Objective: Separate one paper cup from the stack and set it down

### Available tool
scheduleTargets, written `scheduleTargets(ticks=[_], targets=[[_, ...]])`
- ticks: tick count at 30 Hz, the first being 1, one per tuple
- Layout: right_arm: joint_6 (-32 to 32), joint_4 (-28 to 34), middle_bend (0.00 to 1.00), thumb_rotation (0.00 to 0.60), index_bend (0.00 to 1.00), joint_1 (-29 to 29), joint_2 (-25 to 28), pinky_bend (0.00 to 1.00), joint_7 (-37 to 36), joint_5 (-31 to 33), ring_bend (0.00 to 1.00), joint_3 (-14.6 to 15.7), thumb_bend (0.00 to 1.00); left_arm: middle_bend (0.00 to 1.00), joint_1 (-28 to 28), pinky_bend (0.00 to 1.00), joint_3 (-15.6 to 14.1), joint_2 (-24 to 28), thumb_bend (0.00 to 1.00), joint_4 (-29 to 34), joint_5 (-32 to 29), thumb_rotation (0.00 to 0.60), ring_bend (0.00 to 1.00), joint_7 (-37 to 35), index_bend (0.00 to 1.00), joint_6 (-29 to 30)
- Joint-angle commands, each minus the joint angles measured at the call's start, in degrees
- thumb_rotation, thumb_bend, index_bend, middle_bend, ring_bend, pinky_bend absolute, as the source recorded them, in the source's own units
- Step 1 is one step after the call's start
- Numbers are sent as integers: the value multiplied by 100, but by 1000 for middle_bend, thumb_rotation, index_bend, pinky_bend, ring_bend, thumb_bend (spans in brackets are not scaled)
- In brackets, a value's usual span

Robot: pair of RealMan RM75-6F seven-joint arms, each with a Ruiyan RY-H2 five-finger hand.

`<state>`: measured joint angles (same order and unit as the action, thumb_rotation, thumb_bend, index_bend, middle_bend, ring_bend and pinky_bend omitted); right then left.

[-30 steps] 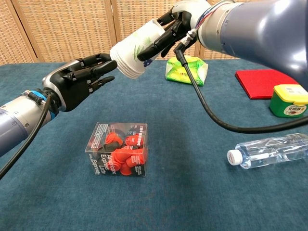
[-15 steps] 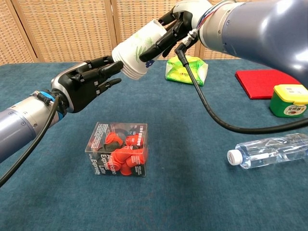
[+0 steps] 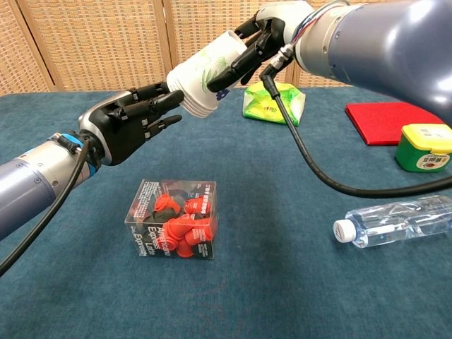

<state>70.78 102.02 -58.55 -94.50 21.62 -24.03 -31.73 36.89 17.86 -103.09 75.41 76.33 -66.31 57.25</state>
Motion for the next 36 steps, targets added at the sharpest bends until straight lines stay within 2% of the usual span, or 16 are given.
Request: scheduleTargets(ticks=[1,11,23,30,36], targets=[[-2,-3,648,600,783,8,10,744,-4,-2,514,-1,187,0,-20,0,-17,1,404,0,0,600,0,5,624,15],[2,-21,648,600,783,55,112,744,-5,-6,514,-24,187,8,-154,0,-65,132,407,-55,-5,600,0,20,645,109],[70,112,648,600,783,248,338,744,-9,-52,514,67,187,22,-429,0,-163,609,407,148,12,600,0,277,651,300],[131,265,648,600,783,480,531,745,-28,-124,514,245,187,26,-546,0,-158,991,407,410,-120,600,0,966,658,371],[231,483,648,600,783,809,834,745,32,-366,514,600,187,35,-694,0,-242,1709,407,1047,-404,600,0,2011,663,238]])
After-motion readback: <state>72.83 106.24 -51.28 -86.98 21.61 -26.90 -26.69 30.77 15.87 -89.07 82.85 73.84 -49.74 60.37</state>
